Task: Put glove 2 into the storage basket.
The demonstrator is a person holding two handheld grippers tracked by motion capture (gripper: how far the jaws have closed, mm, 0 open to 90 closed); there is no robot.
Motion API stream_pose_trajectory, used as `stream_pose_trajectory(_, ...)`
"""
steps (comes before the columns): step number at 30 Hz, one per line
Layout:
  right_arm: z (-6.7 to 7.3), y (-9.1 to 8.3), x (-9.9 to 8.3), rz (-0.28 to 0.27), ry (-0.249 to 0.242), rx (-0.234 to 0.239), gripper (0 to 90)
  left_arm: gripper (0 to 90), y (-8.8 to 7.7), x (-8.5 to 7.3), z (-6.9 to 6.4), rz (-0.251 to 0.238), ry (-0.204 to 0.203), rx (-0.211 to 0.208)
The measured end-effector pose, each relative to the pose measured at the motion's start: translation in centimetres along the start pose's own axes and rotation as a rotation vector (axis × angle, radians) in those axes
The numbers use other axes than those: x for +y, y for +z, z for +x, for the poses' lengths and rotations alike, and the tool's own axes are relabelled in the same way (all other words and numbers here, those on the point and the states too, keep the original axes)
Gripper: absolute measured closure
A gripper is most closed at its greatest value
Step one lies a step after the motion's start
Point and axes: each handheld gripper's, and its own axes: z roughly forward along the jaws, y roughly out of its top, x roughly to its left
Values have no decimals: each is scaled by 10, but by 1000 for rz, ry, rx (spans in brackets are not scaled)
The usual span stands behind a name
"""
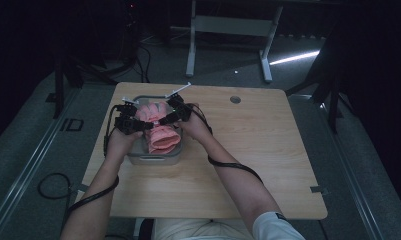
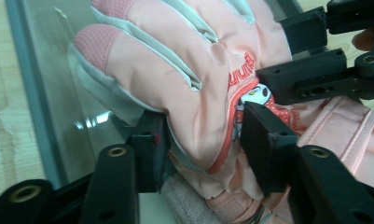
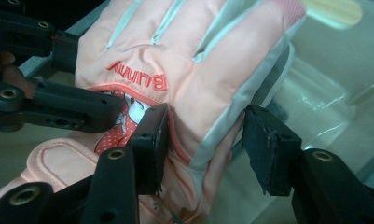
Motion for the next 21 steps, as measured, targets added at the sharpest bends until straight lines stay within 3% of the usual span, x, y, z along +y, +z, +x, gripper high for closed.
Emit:
stream_pose_trajectory(4, 2, -9, 2, -19, -20, -8, 464, 468, -7, 3, -5, -11, 32, 34)
stream_pose_trajectory(8, 3, -16, 2, -47, -28, 0, 434, 436, -11, 3, -6, -21, 28, 58)
stream_pose_trajectory(11, 5, -21, 2, -60, -28, 13, 408, 376, -13, 2, -6, -24, 38, 100)
stream_pose_trajectory(17, 12, -26, 5, -76, -45, 21, 403, 357, -20, 1, -7, -42, 40, 107)
stream_pose_trajectory(21, 13, -30, 5, -79, -45, 30, 399, 357, -30, 0, -14, -86, 46, 79)
